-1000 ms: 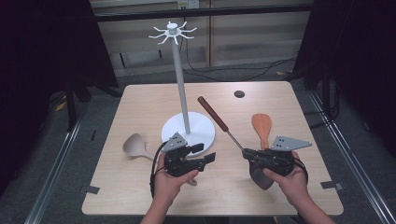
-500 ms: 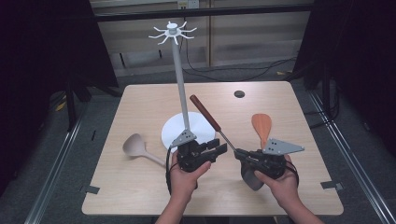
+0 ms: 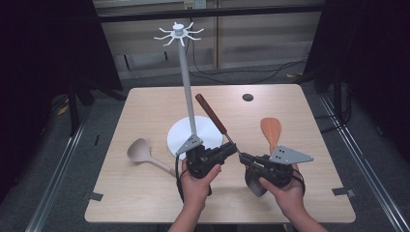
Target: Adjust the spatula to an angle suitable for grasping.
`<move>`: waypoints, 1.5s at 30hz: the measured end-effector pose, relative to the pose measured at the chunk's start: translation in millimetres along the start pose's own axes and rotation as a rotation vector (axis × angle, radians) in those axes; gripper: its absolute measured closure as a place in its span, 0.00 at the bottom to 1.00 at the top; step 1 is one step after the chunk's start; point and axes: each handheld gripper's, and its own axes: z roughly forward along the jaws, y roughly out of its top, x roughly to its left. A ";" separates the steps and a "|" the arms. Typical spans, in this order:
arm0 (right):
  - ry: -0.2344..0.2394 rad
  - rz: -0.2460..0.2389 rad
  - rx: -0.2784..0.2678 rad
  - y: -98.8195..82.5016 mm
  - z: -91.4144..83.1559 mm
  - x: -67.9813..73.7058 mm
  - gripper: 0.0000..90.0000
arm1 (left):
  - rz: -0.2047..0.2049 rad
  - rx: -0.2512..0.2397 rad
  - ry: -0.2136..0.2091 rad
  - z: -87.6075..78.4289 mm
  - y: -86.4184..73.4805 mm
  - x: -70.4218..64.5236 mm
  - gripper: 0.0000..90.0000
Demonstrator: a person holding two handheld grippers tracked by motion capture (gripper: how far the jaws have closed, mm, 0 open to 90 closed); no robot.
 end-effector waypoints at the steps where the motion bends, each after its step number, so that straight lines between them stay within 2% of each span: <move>1: -0.001 0.001 -0.007 0.1 0.2 0.7 0.95 | -0.004 -0.008 -0.011 1.3 -0.4 0.0 0.87; 3: 0.001 0.006 -0.013 1.0 1.0 2.1 0.95 | -0.020 -0.019 -0.017 2.9 -0.7 -1.2 0.88; 4: -0.004 0.006 -0.014 1.4 0.9 3.0 0.95 | -0.016 -0.017 -0.005 2.8 -0.2 -1.8 0.89; 10: -0.005 0.005 -0.025 -0.1 2.0 3.9 0.95 | -0.033 -0.001 -0.045 2.9 3.1 -3.8 0.94; 11: 0.005 0.007 -0.030 -0.9 3.1 4.2 0.94 | 0.012 0.018 -0.036 2.8 6.8 -8.3 0.94; 13: 0.028 0.039 -0.048 -2.3 4.1 2.6 0.94 | 0.052 0.035 -0.044 2.8 10.3 -9.2 0.94; 14: 0.033 0.037 -0.053 -2.3 4.4 2.3 0.93 | 0.062 0.041 -0.044 2.3 12.2 -8.8 0.94; 17: 0.034 0.050 -0.057 -1.7 3.3 -0.6 0.76 | 0.099 0.039 -0.037 -1.7 19.0 -6.4 0.94; 21: 0.018 0.031 -0.045 0.2 -0.9 -6.8 0.53 | 0.138 0.046 -0.036 -10.3 28.3 -1.4 0.94; 22: 0.018 0.031 -0.045 0.2 -0.9 -6.8 0.53 | 0.138 0.046 -0.036 -10.3 28.3 -1.4 0.94; 23: 0.004 0.048 -0.040 -0.1 -2.9 -11.4 0.42 | 0.158 0.054 -0.030 -13.8 32.2 0.3 0.94; 24: 0.005 0.057 -0.032 0.0 -3.0 -13.8 0.38 | 0.158 0.054 -0.030 -13.8 32.2 0.3 0.94; 26: -0.004 0.071 -0.022 0.0 -4.4 -17.7 0.30 | 0.196 0.075 -0.019 -19.7 37.5 5.0 0.94; 28: -0.021 0.071 -0.005 -0.6 -5.6 -20.4 0.24 | 0.203 0.084 -0.021 -22.4 40.4 7.3 0.94; 30: -0.034 0.073 0.005 -1.9 -6.0 -22.7 0.21 | 0.223 0.099 -0.022 -24.5 43.7 9.8 0.94; 33: -0.043 0.079 0.013 -2.7 -6.0 -23.7 0.17 | 0.232 0.099 -0.029 -26.0 46.4 11.6 0.94; 38: -0.056 0.061 0.046 -5.8 -4.0 -24.7 0.11 | 0.259 0.113 -0.021 -31.2 54.0 15.8 0.94; 42: -0.057 0.061 0.071 -9.1 -3.0 -26.3 0.08 | 0.258 0.117 -0.037 -34.9 60.7 19.3 0.94; 43: -0.053 0.059 0.069 -9.5 -2.7 -27.0 0.08 | 0.259 0.117 -0.060 -35.7 63.6 21.6 0.94; 45: -0.053 0.062 0.073 -9.8 -2.9 -27.3 0.07 | 0.277 0.120 -0.065 -36.3 66.3 22.0 0.94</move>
